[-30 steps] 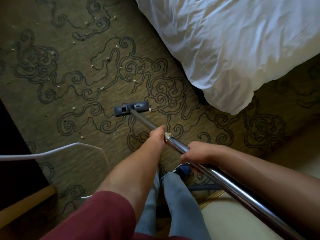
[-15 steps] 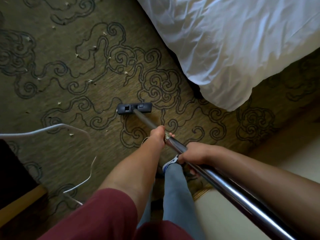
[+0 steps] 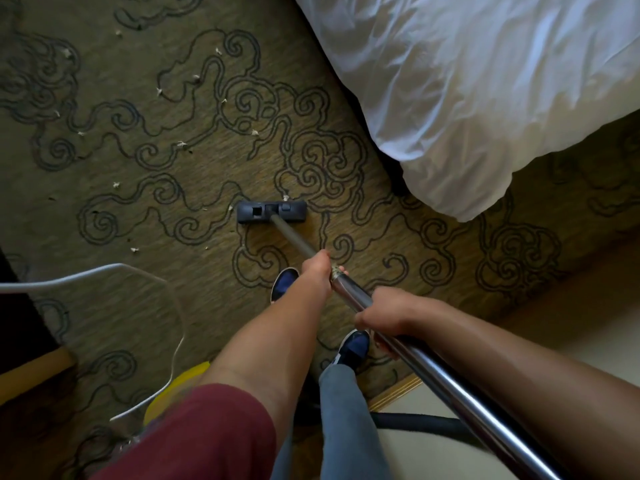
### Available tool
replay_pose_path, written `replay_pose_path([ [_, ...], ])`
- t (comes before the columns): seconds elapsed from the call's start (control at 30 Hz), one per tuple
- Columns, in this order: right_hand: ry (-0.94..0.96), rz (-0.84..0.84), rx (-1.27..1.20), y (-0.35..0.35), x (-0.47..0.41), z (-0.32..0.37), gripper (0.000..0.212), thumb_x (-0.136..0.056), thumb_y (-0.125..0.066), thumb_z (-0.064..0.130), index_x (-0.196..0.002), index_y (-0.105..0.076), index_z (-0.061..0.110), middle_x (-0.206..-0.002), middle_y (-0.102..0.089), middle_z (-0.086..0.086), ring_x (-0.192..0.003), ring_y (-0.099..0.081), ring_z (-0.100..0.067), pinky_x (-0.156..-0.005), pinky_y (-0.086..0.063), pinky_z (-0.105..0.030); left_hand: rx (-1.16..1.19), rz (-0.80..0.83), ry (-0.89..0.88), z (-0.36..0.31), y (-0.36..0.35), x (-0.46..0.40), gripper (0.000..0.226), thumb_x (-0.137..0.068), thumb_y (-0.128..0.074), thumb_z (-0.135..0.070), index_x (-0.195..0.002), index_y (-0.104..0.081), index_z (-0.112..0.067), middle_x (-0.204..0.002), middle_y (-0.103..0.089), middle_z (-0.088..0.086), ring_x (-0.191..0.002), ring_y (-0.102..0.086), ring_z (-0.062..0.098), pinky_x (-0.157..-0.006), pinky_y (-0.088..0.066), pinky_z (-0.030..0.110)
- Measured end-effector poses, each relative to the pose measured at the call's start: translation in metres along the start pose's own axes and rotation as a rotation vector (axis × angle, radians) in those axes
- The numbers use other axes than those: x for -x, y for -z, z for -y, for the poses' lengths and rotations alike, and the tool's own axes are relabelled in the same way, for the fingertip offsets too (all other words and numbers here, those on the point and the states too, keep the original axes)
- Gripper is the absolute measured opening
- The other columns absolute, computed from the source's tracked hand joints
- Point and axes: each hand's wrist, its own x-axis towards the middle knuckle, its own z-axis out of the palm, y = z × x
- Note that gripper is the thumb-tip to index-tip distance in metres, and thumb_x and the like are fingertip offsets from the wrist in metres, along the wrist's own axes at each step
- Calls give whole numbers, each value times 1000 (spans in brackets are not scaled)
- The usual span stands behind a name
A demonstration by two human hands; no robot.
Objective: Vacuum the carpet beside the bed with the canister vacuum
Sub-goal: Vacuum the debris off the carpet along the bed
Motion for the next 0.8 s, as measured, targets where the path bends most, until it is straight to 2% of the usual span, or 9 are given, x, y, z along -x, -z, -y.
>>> replay_pose_path([
  [0.13, 8, -52, 18, -13, -20, -25, 32, -87, -62, 21, -108, -51, 0, -69, -70, -18, -46, -68, -25, -45, -58, -36, 64, -3, 1, 27, -3, -12, 38, -100, -59, -23, -132, -54, -2, -86, -62, 13, -61, -63, 22, -50, -55, 31],
  [0.23, 24, -75, 73, -20, -36, -40, 27, -84, -65, 22, -100, -55, 3, -71, -69, -13, -49, -70, -22, -44, -58, -34, 127, -17, 1, 44, -7, -21, 37, -98, -64, -22, -128, -54, -2, -88, -64, 16, -56, -65, 22, -45, -55, 29],
  [0.33, 32, -119, 123, -24, -44, -53, 24, -82, -69, 26, -93, -56, 9, -70, -68, -8, -49, -70, -18, -44, -58, -30, 190, -60, -13, 59, -14, -26, 34, -94, -68, -23, -120, -57, -4, -80, -63, 14, -56, -63, 22, -44, -54, 27],
  [0.47, 57, -122, 158, -23, -46, -56, 25, -81, -69, 26, -96, -57, 12, -73, -65, -5, -48, -69, -15, -44, -58, -28, 329, 36, 19, 62, -18, -30, 15, -96, -64, -17, -95, -55, -5, -63, -53, 6, -48, -53, 17, -42, -48, 25],
  [0.6, 90, -158, 192, -12, -47, -41, 27, -80, -67, 28, -100, -63, 11, -68, -62, -3, -50, -65, -15, -50, -57, -26, 272, 46, -34, 41, -22, -34, 24, -98, -55, -12, -75, -47, -10, -58, -44, 4, -41, -45, 15, -38, -41, 22],
  [0.7, 143, -173, 59, -4, -61, -1, 30, -79, -68, 31, -97, -62, 7, -61, -61, -2, -44, -60, -12, -43, -46, -19, 201, 29, -91, -13, -8, -52, 18, -99, -54, -11, -83, -46, -7, -61, -44, 6, -43, -45, 16, -37, -41, 22],
  [0.8, 133, -52, -193, 10, -72, 42, 33, -83, -69, 24, -100, -53, 1, -63, -68, -13, -44, -66, -22, -41, -53, -29, 168, -1, -126, -63, 5, -67, 10, -99, -56, -12, -100, -50, -5, -61, -48, 8, -40, -50, 17, -38, -45, 22],
])
